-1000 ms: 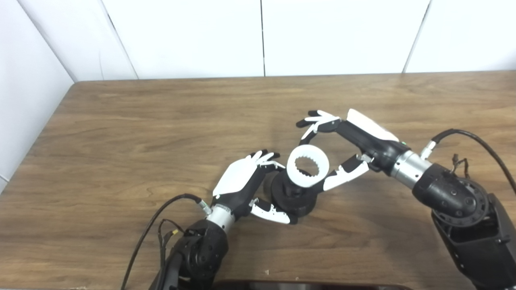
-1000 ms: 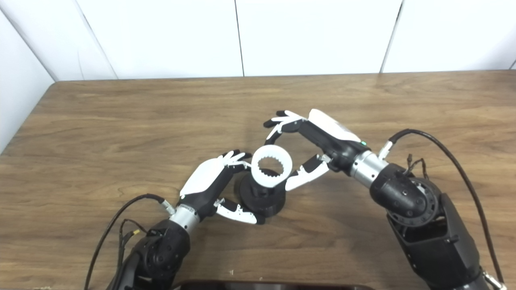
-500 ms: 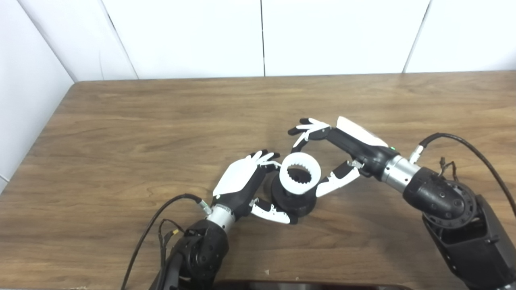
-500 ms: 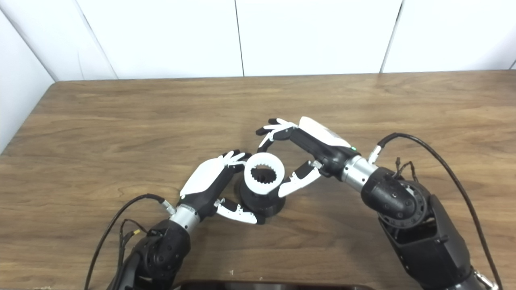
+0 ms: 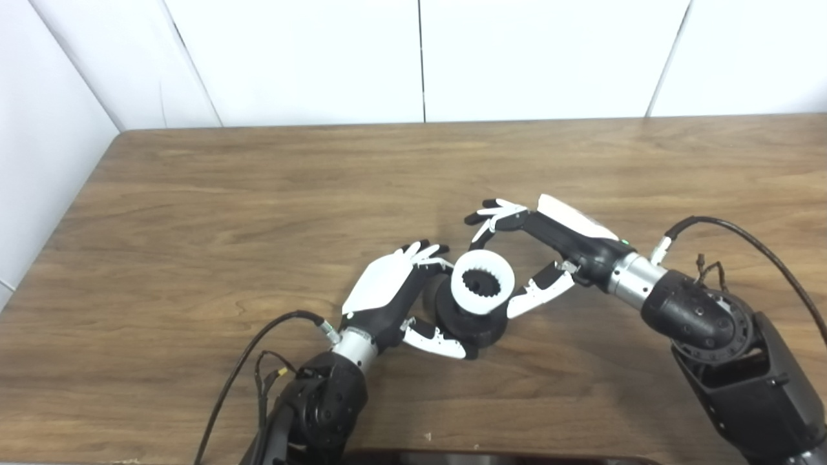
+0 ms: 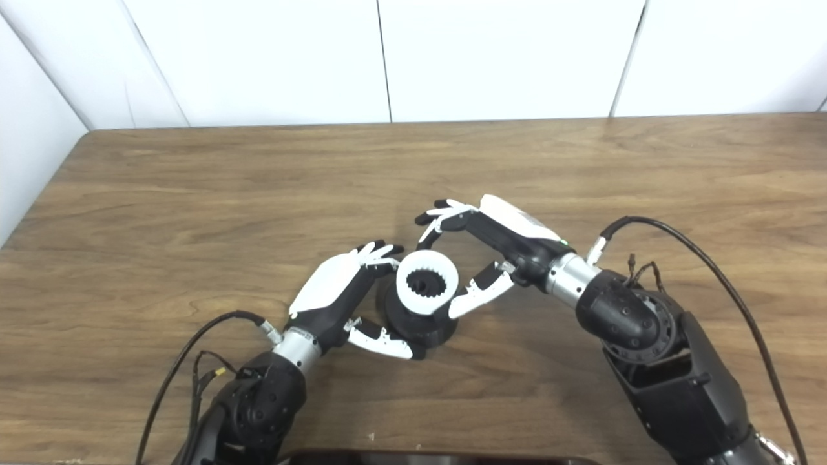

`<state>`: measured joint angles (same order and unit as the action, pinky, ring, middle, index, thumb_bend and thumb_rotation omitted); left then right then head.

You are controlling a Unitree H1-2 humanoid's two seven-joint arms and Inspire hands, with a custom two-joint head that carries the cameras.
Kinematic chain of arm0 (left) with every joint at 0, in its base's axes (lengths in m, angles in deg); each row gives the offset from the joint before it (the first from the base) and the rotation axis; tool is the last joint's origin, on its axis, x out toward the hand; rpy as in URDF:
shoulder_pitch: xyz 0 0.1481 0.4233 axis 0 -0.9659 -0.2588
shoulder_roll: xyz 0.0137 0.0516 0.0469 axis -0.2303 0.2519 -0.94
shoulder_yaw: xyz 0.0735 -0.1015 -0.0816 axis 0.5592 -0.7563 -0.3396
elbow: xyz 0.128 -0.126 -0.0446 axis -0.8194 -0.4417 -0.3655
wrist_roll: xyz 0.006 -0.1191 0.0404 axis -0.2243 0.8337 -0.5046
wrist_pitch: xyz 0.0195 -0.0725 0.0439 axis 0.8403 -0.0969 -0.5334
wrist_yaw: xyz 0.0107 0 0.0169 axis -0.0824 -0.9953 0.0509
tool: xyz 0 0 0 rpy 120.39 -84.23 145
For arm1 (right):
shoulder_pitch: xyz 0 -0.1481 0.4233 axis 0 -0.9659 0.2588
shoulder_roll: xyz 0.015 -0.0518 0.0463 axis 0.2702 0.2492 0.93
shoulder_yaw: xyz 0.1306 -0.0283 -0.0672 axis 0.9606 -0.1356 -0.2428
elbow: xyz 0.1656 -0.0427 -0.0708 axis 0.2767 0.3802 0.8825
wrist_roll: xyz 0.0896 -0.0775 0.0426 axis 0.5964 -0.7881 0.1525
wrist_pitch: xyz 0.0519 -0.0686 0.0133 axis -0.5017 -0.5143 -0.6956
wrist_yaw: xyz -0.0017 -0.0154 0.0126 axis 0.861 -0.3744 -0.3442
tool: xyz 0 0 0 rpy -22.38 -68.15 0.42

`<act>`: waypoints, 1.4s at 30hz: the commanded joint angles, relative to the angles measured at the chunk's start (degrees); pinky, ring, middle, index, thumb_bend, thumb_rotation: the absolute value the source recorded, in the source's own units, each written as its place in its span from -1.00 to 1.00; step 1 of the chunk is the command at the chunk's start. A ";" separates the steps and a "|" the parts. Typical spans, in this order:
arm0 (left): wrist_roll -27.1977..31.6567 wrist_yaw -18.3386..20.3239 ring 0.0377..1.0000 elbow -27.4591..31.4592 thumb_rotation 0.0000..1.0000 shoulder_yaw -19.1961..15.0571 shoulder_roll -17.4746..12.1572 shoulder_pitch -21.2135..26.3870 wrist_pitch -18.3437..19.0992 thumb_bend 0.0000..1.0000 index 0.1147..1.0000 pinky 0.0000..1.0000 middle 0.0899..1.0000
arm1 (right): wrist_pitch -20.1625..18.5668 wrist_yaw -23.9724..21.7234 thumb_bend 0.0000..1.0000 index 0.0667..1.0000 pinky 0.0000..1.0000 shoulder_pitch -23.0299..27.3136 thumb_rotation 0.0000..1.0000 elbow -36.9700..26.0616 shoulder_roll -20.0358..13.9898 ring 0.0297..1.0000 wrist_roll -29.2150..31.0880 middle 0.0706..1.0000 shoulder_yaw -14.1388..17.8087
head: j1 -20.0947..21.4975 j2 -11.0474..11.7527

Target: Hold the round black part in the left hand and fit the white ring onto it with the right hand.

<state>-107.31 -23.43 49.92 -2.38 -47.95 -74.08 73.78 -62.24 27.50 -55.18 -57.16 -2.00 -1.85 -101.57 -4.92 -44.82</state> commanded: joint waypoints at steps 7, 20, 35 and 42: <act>-1.34 0.40 1.00 -0.18 -0.50 0.50 -0.14 0.43 0.90 0.71 0.17 1.00 0.87 | 2.72 1.16 0.05 -0.09 0.97 1.57 -0.69 0.06 0.28 0.94 0.57 0.71 0.90 | 0.18 -0.01; -1.35 -0.15 1.00 -1.05 -0.50 0.79 0.27 0.82 0.84 0.70 0.18 1.00 0.87 | 4.97 0.55 0.05 -0.09 1.00 1.12 -0.68 -1.02 -0.32 0.96 -1.24 0.71 -0.56 | 0.12 0.13; -1.56 -0.11 1.00 -0.81 -0.50 1.03 0.48 0.69 1.13 0.70 0.19 1.00 0.87 | 5.19 -0.62 0.05 -0.09 1.00 1.30 -0.68 -1.39 -0.29 0.99 -3.22 0.72 -1.95 | 0.05 -0.20; -1.54 -0.04 1.00 -0.31 -0.49 1.02 0.40 0.26 1.16 0.71 0.18 1.00 0.87 | 5.69 -0.37 0.05 -0.09 1.00 1.06 -0.68 -0.06 -0.08 0.99 -3.17 0.71 -2.24 | 0.12 -0.52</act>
<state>-107.65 -23.79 49.86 -1.93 -47.61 -73.95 74.25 -57.94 27.44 -55.20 -57.28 -2.02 -5.03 -103.69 -4.75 -45.26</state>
